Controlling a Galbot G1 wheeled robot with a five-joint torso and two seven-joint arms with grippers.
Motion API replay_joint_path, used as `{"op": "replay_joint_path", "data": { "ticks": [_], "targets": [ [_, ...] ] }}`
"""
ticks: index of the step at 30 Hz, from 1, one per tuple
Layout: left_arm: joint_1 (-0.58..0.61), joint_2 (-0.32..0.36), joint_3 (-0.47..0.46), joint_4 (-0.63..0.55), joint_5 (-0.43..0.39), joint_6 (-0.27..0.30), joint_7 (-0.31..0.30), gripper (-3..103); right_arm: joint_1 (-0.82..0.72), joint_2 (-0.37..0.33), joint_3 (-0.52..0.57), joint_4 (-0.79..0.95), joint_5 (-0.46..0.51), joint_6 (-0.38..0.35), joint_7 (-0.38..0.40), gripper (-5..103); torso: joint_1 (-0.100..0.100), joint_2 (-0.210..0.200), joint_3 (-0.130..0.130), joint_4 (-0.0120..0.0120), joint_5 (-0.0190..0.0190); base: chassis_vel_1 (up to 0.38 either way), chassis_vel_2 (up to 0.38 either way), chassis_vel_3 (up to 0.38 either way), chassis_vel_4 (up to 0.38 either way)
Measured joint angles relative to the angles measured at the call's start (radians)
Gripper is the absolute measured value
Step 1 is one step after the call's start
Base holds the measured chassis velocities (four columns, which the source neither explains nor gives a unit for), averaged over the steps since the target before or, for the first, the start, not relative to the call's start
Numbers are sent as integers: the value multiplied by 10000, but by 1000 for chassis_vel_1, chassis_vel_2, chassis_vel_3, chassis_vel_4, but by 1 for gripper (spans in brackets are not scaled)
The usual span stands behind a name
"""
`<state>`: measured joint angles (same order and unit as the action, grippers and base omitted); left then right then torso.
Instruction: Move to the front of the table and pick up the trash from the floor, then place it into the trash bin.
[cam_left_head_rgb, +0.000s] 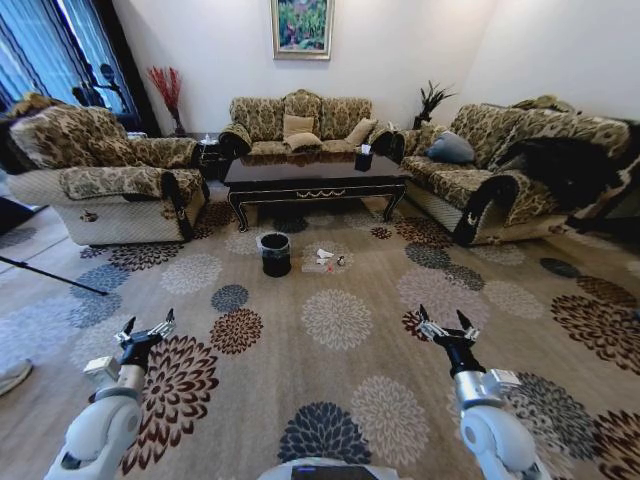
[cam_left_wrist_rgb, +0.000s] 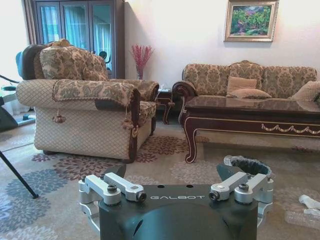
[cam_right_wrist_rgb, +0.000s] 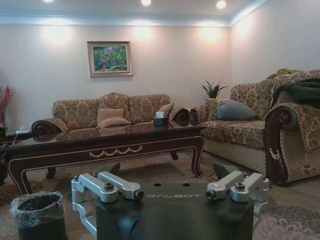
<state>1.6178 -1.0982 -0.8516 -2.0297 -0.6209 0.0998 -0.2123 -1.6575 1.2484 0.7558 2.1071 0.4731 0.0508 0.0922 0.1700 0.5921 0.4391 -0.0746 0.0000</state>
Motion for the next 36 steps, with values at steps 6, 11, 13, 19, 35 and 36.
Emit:
{"op": "replay_joint_path", "data": {
  "ticks": [6, 11, 13, 19, 35, 36],
  "targets": [
    [41, -5, -9, -102, 51, -18, -2, 100, 17, -56, 29, 41, -74, 35, -23, 100, -109, -282, -171, 0, 0, 0, 0, 0, 0],
    [74, 32, -11, -177, 112, -32, -4, 100, -13, -97, 28, 16, -273, 117, -106, 100, -191, -491, -298, 0, 1, 0, 0, 0, 0],
    [75, 46, -8, -197, 119, -30, -4, 100, 0, -111, 23, 16, -274, 117, -107, 100, -211, -541, -328, 0, 1, 0, 0, 0, 0],
    [80, 128, 3, -322, 120, 15, -4, 100, -8, -179, 17, -29, -271, 117, -108, 100, -310, -792, -479, 0, 1, 0, 0, 0, 0],
    [150, 167, 73, -360, 122, 68, -20, 100, -27, -231, 28, 47, -227, 110, -100, 100, -574, -1466, -890, 0, 0, 0, 0, 0, 0],
    [153, 164, 73, -360, 122, 62, -21, 100, -27, -230, 26, 46, -227, 110, -100, 100, -585, -1496, -910, 0, 1, 0, 0, 0, 0]
  ]
}}
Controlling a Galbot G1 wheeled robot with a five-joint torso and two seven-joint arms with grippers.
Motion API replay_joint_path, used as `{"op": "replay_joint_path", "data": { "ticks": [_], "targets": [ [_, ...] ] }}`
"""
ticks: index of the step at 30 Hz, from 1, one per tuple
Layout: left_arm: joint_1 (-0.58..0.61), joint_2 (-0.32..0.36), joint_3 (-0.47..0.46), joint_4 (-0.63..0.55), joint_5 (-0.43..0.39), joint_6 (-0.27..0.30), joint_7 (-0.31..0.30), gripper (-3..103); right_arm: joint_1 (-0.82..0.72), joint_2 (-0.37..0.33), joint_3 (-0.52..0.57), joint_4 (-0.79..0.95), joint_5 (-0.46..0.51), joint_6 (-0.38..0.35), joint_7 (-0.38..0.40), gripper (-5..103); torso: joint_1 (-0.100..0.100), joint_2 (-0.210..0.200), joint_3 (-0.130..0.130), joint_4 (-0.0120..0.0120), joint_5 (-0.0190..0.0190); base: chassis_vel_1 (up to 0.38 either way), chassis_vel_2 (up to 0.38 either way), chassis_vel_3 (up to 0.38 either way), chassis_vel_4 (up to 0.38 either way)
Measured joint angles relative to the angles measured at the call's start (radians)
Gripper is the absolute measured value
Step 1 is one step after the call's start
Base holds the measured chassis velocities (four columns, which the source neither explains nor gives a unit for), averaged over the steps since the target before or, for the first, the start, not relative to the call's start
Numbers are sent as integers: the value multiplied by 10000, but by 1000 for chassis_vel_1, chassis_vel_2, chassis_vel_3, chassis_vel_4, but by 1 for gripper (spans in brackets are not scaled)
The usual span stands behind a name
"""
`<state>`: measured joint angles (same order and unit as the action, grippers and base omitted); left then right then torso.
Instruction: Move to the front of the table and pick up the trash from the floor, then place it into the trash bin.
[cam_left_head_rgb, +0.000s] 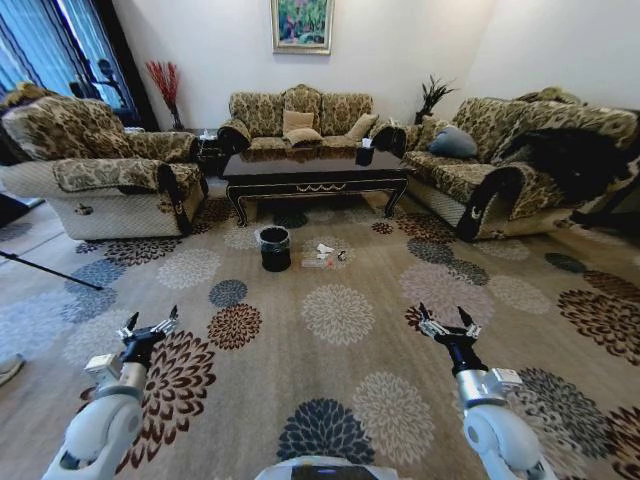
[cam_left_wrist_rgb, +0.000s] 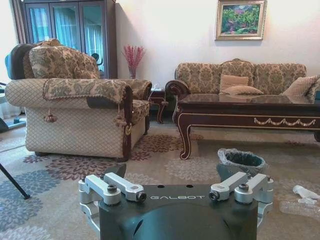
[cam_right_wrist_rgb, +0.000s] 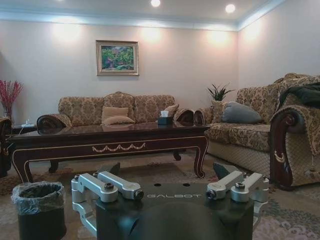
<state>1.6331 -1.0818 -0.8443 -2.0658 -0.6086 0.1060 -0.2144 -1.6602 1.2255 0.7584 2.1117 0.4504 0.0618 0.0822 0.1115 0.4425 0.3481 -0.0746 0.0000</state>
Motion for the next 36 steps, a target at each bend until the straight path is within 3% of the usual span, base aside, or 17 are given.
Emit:
{"op": "replay_joint_path", "data": {
  "ticks": [18, 24, 28, 36],
  "targets": [
    [166, -154, 104, -172, 256, -73, 50, 100, -32, -54, -105, -150, -183, 1, -106, 100, -255, -723, -467, -1, 1, 0, 0, 0, 0],
    [261, -87, 215, -284, 345, -91, 172, 100, 40, -642, -285, -241, -114, -14, -252, 100, -328, -915, -589, -1, -1, 0, 0, 0, 0],
    [231, 161, 378, -412, 345, -119, 305, 100, 295, -1593, -529, -505, 142, -125, -387, 100, -395, -1116, -717, 4, 1, 0, 0, 0, 0],
    [108, 461, 884, -626, 377, -119, 494, 100, 212, -1677, -610, -404, -30, -159, -512, 100, -484, -1393, -904, 0, 1, 0, 0, 0, 0]
  ]
}}
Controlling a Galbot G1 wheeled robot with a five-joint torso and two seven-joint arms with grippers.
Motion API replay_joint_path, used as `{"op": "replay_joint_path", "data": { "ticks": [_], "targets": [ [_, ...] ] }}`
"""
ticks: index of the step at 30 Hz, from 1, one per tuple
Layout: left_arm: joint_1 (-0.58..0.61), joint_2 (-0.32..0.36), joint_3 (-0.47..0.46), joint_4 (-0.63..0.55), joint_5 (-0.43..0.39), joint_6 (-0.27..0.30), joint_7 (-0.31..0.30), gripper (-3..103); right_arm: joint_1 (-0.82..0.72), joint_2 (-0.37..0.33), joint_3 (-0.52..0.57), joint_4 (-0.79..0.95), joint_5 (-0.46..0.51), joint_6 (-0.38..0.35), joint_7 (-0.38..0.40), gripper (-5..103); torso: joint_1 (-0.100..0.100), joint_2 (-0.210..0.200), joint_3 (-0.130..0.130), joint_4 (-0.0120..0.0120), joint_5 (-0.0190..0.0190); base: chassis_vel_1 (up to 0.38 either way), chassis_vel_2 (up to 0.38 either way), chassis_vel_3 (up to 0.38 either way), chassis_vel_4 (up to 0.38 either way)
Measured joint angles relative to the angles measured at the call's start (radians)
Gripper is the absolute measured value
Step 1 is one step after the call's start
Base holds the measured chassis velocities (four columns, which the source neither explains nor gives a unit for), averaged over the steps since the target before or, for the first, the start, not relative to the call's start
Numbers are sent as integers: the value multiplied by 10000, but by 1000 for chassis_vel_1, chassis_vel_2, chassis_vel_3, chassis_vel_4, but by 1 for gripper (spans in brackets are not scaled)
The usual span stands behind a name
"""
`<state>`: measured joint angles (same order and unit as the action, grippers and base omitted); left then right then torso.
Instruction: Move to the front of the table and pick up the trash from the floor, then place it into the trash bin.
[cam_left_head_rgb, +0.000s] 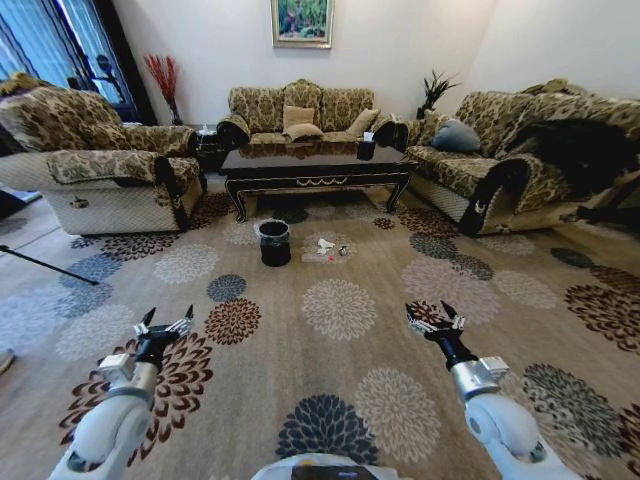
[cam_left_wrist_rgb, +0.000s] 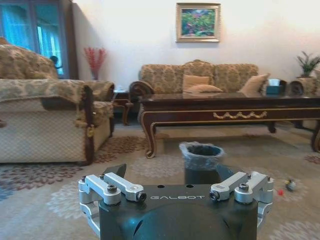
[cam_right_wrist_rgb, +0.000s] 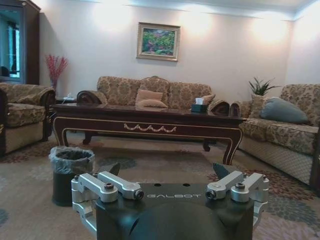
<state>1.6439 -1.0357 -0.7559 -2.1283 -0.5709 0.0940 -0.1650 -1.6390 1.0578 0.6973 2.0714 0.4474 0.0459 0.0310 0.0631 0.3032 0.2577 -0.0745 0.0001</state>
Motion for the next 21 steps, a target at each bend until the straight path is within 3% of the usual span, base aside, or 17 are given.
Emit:
{"op": "replay_joint_path", "data": {
  "ticks": [21],
  "targets": [
    [350, -227, 41, -257, 279, -140, 104, 100, -6, 348, -134, -200, -293, 54, -5, 100, -245, -820, -578, 0, -1, 0, 0, 0, 0]
  ]
}}
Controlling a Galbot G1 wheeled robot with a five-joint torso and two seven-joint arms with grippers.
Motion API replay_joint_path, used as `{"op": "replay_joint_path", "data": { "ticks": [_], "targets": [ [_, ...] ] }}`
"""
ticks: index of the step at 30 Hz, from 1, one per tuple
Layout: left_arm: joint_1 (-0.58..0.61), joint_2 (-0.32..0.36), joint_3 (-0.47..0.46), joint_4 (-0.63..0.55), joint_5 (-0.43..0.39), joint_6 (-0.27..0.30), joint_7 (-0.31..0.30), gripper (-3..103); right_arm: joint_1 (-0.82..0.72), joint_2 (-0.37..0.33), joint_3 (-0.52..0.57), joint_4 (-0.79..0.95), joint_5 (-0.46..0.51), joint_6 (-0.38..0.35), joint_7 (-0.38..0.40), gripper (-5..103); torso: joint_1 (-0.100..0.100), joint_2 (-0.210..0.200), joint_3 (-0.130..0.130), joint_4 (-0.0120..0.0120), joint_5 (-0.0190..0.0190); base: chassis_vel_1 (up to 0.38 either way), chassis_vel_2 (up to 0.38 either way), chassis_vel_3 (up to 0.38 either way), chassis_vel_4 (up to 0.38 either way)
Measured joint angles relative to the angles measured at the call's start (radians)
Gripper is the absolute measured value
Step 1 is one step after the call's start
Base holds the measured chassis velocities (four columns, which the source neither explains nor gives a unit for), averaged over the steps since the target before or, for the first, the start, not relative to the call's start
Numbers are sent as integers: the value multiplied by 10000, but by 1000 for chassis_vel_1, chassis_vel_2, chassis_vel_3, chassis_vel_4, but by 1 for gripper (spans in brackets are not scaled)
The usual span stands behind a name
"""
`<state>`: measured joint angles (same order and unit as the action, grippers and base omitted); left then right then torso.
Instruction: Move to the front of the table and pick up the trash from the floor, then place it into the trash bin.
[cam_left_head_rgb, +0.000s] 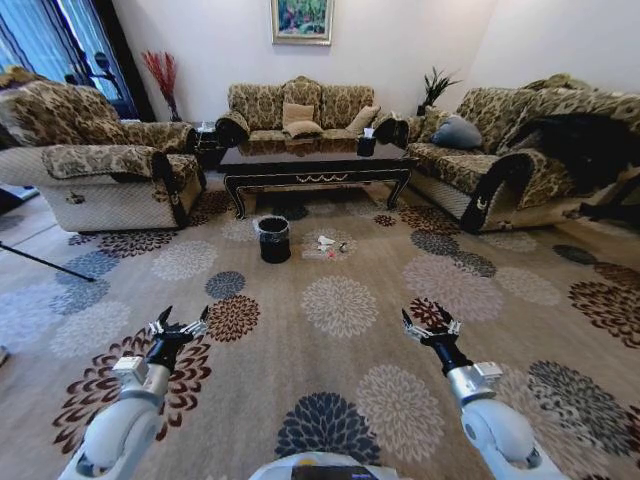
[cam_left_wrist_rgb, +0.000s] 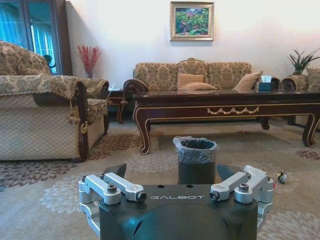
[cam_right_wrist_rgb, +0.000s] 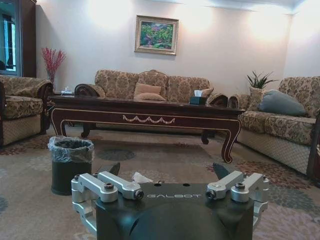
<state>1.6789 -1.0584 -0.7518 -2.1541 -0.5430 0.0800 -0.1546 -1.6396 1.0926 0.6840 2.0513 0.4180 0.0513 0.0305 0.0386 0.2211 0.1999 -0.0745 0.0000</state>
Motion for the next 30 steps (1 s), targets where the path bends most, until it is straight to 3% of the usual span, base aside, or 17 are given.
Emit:
{"op": "replay_joint_path", "data": {
  "ticks": [30],
  "targets": [
    [-34, -170, -44, 232, 71, 7, -137, 100, -189, 415, 272, 341, 6, -42, 47, 100, -283, -1202, -920, -1, 0, 0, 0, 0, 0]
  ]
}}
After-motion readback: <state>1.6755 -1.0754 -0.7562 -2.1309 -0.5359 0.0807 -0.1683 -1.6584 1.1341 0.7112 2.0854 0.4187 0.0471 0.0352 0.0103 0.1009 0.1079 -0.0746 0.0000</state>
